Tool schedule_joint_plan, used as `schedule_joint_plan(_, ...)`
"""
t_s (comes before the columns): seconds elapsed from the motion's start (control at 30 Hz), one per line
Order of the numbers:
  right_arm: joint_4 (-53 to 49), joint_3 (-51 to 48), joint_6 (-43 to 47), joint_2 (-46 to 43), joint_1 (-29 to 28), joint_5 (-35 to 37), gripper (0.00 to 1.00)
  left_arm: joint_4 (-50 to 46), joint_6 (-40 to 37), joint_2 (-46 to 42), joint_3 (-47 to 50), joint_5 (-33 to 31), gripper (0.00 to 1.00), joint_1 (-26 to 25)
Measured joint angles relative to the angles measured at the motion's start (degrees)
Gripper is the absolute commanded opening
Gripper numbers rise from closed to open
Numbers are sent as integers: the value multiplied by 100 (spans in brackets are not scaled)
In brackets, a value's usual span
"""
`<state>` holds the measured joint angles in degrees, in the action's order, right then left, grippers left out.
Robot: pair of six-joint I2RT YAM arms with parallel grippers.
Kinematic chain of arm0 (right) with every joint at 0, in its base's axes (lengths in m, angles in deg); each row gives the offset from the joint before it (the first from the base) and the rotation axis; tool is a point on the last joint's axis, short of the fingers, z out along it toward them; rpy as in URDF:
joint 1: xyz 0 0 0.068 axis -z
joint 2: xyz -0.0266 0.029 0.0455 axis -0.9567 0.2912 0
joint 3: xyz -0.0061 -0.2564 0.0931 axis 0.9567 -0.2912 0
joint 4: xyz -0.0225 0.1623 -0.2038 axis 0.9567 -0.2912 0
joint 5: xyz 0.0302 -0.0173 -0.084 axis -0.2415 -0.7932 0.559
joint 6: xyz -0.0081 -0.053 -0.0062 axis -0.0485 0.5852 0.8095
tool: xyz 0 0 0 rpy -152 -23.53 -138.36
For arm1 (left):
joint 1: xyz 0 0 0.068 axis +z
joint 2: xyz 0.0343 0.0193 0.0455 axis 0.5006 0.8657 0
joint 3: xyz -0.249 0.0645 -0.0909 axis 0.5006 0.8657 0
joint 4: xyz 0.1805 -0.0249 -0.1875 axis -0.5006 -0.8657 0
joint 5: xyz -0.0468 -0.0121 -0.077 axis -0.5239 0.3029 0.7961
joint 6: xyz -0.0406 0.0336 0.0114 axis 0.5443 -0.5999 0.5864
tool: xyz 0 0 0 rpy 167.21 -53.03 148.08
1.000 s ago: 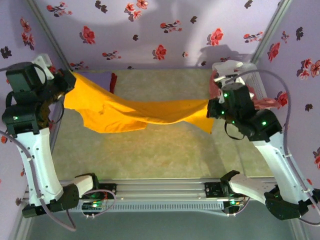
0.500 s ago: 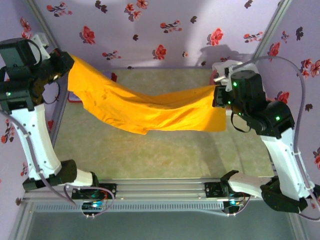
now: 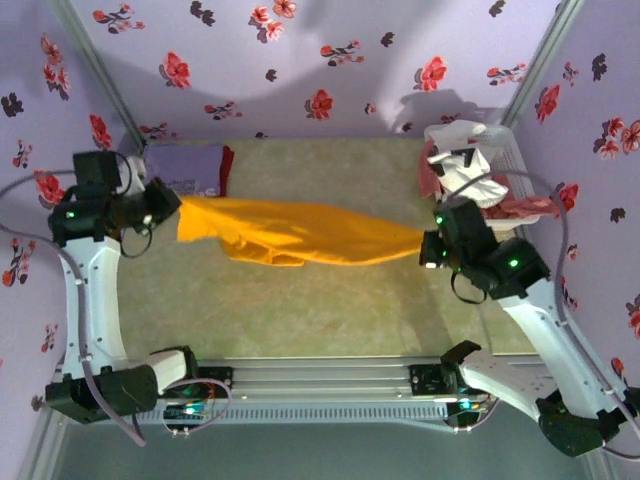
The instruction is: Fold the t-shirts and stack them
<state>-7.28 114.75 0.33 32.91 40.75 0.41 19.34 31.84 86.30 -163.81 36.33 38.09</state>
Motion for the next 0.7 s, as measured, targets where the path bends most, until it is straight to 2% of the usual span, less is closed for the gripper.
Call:
schedule_joint_plan(0.07, 120, -608, -192, 122, 0, -264, 0, 57, 2, -90, 619, -11, 0, -2)
schedule_joint_plan(0.13, 214, -931, -284, 625, 2, -507, 0, 101, 2, -79, 1054, -39, 0, -2)
schedule_joint_plan(0.3, 595, -505, -55, 2568, 356, -984, 2, 249, -66, 332, 1169, -114, 0, -2)
schedule_joint_plan(0.33, 658, -203, 55, 3010, 529, -1078, 11, 319, -85, 505, 1084, -118, 0, -2)
schedule_joint_plan(0.37, 713, 151, 177, 3447, 697, -1152, 24, 404, -105, 695, 990, -125, 0, -7)
schedule_joint_plan(0.43, 809, 802, 402, 4162, 918, -1241, 34, 560, -125, 1056, 826, -125, 0, -9)
schedule_joint_plan(0.5, 887, 1329, 616, 4662, 1056, -1303, 39, 706, -142, 1403, 691, -122, 0, -24)
schedule_joint_plan(0.6, 933, 1556, 804, 4806, 1117, -1357, 43, 822, -186, 1744, 623, -120, 0, -35)
schedule_joint_plan(0.7, 890, 1327, 846, 4446, 1099, -1425, 44, 879, -219, 1843, 623, -120, 0, -39)
